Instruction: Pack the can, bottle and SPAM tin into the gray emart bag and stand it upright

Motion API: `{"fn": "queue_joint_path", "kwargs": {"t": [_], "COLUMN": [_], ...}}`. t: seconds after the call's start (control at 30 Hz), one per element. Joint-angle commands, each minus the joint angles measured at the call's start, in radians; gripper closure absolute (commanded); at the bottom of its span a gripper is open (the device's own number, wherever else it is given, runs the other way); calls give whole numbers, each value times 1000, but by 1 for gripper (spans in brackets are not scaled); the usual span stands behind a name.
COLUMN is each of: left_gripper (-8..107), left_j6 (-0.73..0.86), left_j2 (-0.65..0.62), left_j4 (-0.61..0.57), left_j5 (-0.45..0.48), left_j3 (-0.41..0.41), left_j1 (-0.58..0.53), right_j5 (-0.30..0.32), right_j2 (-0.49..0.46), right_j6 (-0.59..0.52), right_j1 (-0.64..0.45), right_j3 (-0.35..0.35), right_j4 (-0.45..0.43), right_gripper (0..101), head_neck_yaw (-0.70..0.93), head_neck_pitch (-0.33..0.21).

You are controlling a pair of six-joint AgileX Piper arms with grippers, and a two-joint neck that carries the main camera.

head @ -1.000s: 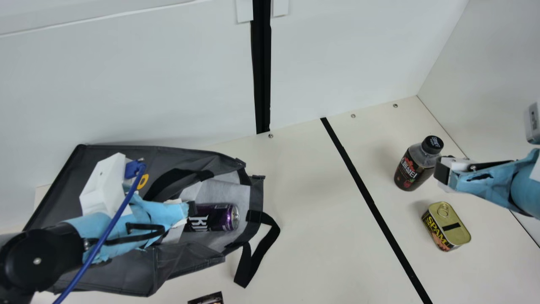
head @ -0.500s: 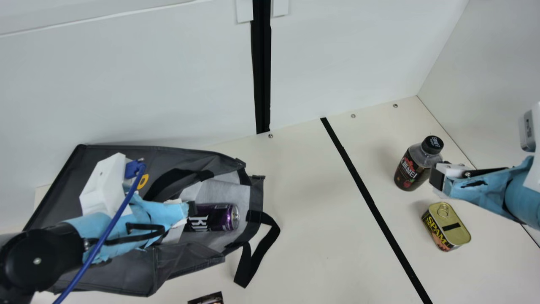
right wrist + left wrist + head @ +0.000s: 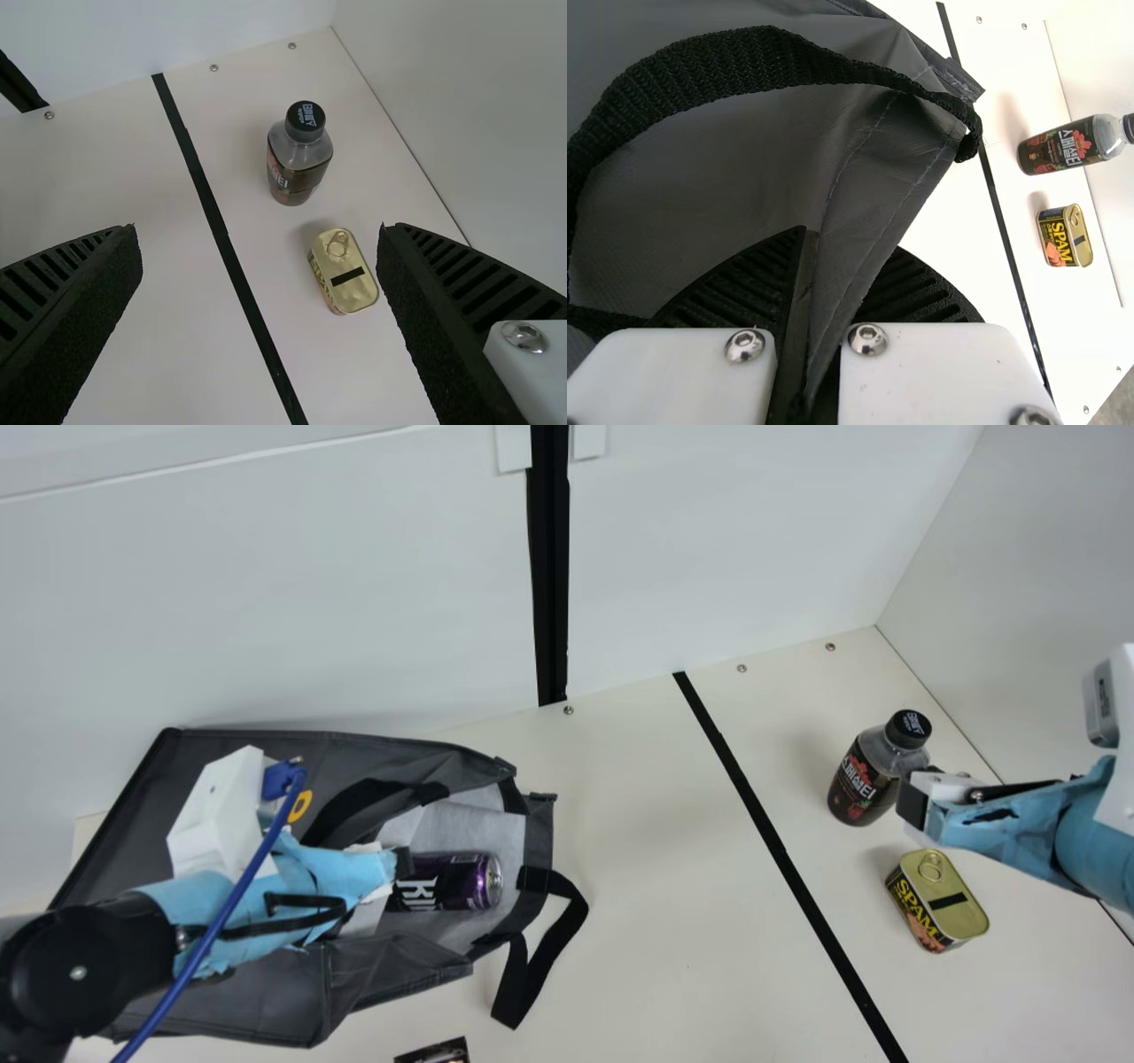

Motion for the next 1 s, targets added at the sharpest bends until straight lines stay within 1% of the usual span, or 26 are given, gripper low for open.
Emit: {"fn": "queue_joint_path", "kwargs": {"t": [0.0, 0.5, 0.97], "left_gripper": [107, 107, 107], "left_j6": [0, 0, 0], "left_j2": [0, 0, 0], "left_j4": [0, 0, 0], "left_j5": [0, 0, 0], "left_j3": [0, 0, 0], "left_j1": [0, 0, 0], "right_j5": [1, 1, 1], "right_j2": [7, 101, 247], "right_j6": [3, -2, -5], "right_j1": [4, 20, 6], "right_j3": [-6, -64, -146], "right_j4": [-6, -74, -78], "right_gripper": [6, 6, 6], "head_neck_yaw": [-2, -2, -2], "head_neck_pitch": [-23, -23, -23]}}
